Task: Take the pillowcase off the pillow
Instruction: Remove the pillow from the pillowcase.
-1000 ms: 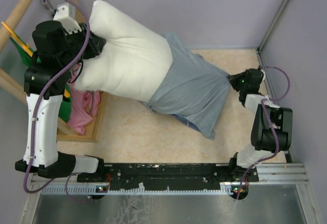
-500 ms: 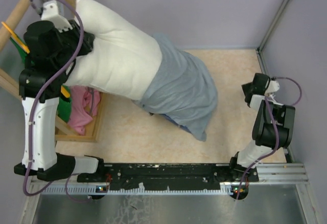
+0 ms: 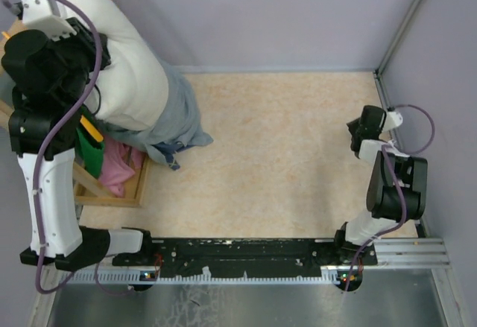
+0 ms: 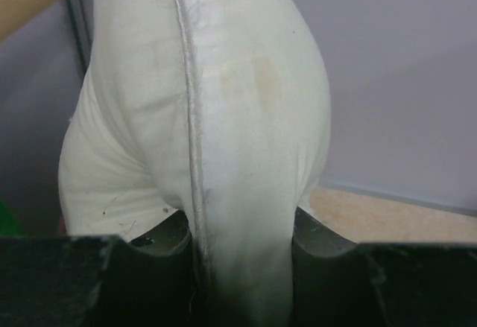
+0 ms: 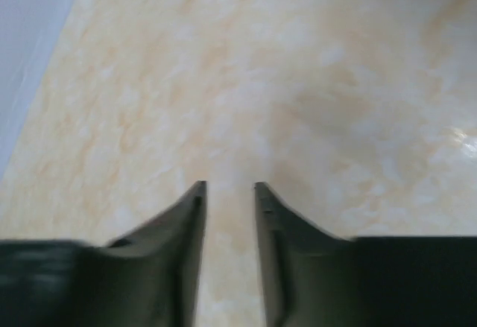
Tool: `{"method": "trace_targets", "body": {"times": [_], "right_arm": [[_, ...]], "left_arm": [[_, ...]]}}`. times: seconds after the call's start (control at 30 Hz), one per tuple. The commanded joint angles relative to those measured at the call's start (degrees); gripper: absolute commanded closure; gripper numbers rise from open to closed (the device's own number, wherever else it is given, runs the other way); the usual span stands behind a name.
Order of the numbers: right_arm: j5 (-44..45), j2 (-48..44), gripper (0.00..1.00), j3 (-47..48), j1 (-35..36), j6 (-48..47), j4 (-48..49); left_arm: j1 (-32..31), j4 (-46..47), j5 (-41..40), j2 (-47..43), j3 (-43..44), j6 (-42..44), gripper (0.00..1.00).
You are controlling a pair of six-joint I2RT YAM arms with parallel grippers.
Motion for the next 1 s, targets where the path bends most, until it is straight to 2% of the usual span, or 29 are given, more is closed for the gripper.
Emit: {"method": "trace_targets", "body": {"times": [0.0, 0.03, 0.07, 0.13, 0.17, 0.27, 0.33, 0.43, 0.5, 0.6, 0.7, 0.83, 0.97], "right_arm": [[-6.8, -6.4, 0.39, 0.3, 5.4, -8.7, 10.5], [-8.3, -6.8, 0.24, 1.5, 6.8, -10.4, 10.5], [-10.0, -7.2, 0.15, 2.9, 8.2, -11.7, 10.1], [-16.1, -8.0, 0.03, 5.3, 11.6, -14.5, 11.4], [-20.4, -8.5, 0.01, 6.2, 13.7, -15.3, 13.1], [-30.2, -8.9, 0.01, 10.9, 22.4, -18.4, 14.0], [-32.6, -8.5, 0.01, 14.2, 29.7, -21.1, 12.1], [-37.3, -8.1, 0.01, 16.0, 38.6, -21.2, 14.8], [-38.5, -7.7, 0.01, 17.1, 43.7, -20.3, 16.2], [-34.4, -7.3, 0.01, 19.5, 51.7, -20.7, 16.1], [-28.1, -6.0, 0.02, 21.5, 55.8, -20.4, 16.4], [-26.3, -1.1, 0.04, 27.0, 56.7, -17.7, 15.8], [-24.9, 7.6, 0.06, 36.7, 58.1, -18.0, 8.5]], "left_arm": [[-0.6, 9.8, 13.2, 2.8, 1.1, -3.5, 1.0], [-0.6, 10.5, 15.6, 3.3, 0.2, -4.8, 1.0], [-0.6, 11.6, 18.3, 3.6, -1.0, -6.0, 1.0], [-0.6, 14.4, 24.4, 4.4, -3.4, -8.7, 1.0], [-0.6, 15.8, 26.6, 5.1, -4.1, -10.0, 1.0], [-0.7, 19.5, 30.0, 7.7, -3.8, -12.4, 1.0], [-0.7, 21.5, 30.8, 9.8, -1.9, -13.3, 1.0], [-0.9, 23.3, 32.6, 14.3, 4.1, -15.3, 1.0], [-1.4, 24.7, 32.8, 16.9, 7.5, -16.5, 1.0], [-2.0, 27.9, 32.0, 18.7, 8.4, -17.6, 1.0], [-2.6, 29.5, 30.6, 19.6, 8.1, -18.0, 1.0], [-3.3, 31.0, 30.2, 19.8, 7.1, -18.3, 1.0], [-3.9, 31.8, 30.0, 19.7, 6.9, -18.3, 1.0]]}}
